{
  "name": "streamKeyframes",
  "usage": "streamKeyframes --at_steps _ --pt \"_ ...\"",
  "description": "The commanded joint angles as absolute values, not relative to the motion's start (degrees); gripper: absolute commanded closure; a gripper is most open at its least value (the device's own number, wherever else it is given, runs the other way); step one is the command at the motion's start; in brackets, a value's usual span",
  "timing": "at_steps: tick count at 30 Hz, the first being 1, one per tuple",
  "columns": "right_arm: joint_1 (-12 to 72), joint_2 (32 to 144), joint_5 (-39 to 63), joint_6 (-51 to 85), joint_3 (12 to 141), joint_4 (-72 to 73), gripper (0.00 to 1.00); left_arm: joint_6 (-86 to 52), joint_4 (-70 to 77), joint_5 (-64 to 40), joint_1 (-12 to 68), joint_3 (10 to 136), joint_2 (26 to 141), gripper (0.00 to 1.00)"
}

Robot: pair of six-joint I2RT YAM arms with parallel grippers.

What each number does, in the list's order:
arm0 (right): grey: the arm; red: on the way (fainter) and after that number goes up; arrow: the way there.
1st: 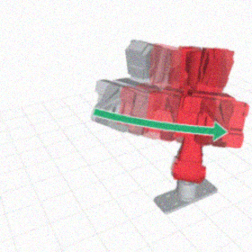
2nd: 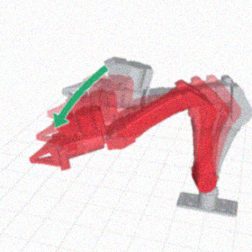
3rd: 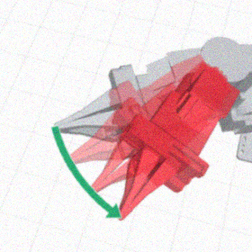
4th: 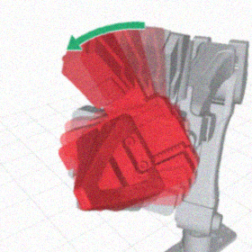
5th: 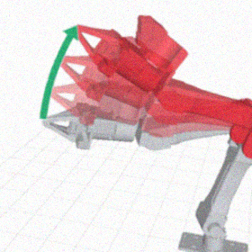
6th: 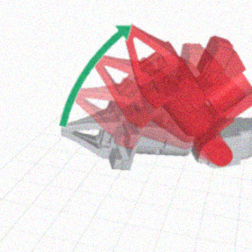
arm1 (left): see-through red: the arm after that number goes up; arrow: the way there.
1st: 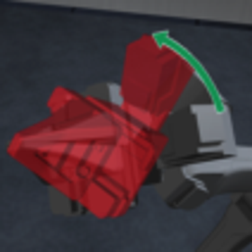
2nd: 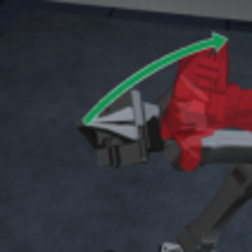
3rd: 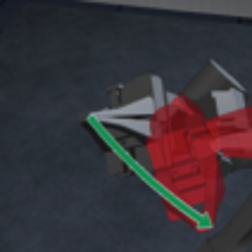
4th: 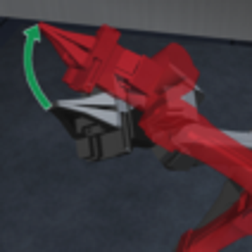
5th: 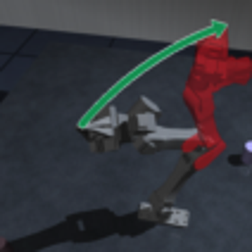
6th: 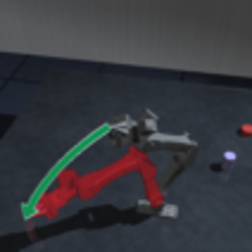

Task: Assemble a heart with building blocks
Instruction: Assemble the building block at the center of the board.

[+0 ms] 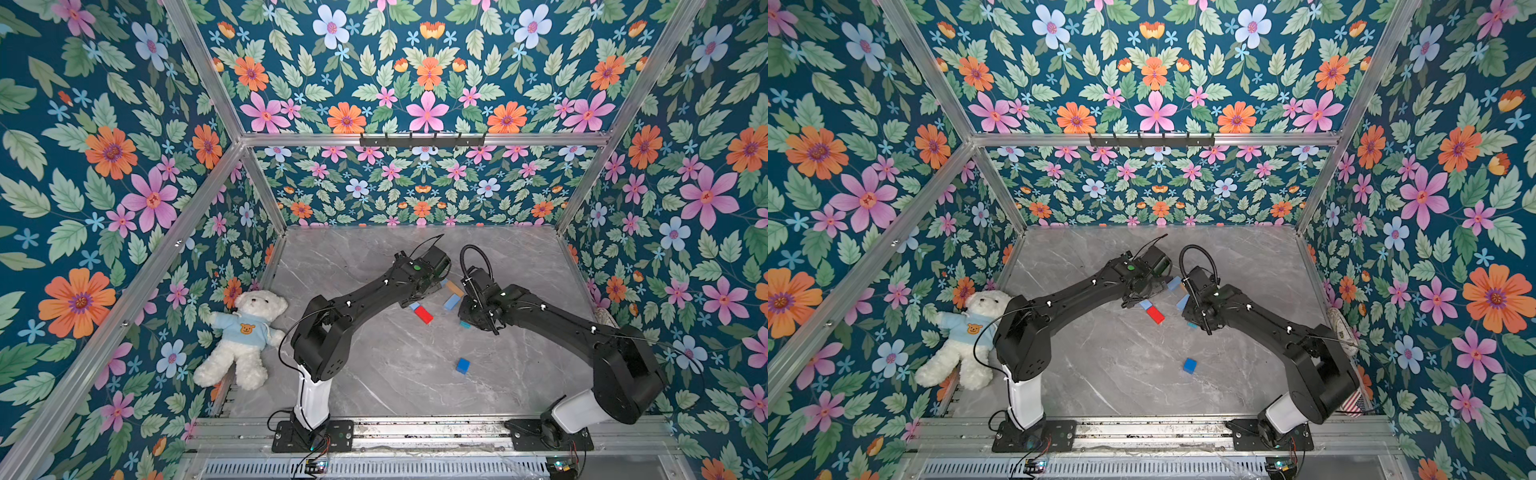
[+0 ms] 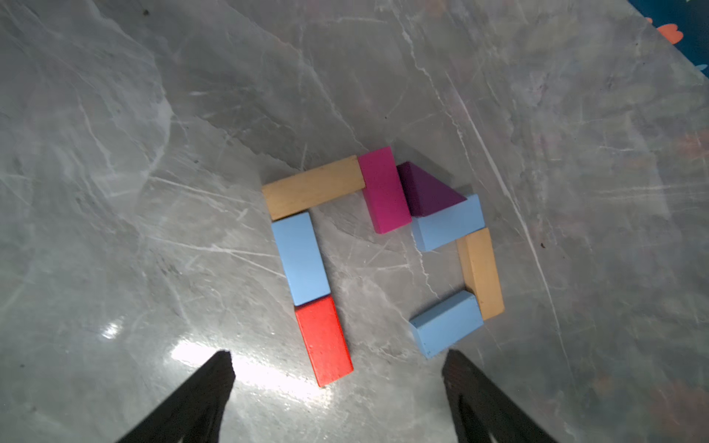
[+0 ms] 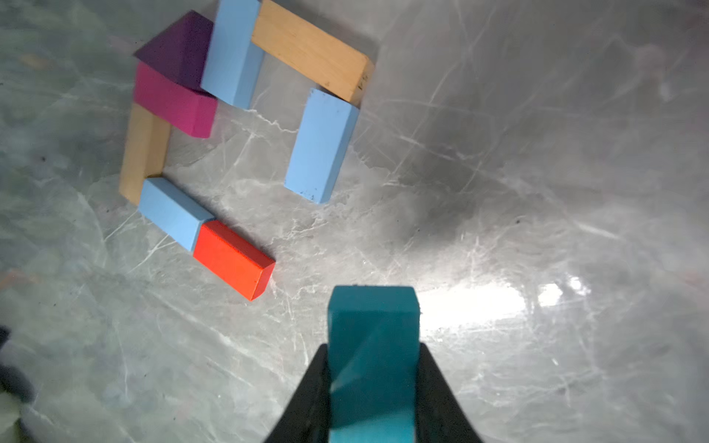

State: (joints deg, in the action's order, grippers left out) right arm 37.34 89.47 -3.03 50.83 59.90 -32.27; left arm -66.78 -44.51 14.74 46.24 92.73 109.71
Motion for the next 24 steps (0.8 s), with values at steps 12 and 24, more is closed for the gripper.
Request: streamKeyframes --at_steps 12,24 --pt "42.7 104.9 -6.3 62.9 71.4 -36.6 1.00 -62.1 -39.5 16.1 39.1 79.9 98.4 0.10" --pt "43.0 110.9 -5.8 63.5 76.2 -37.0 1.00 -60.8 -37.4 14.9 36.7 75.6 95.4 0.10"
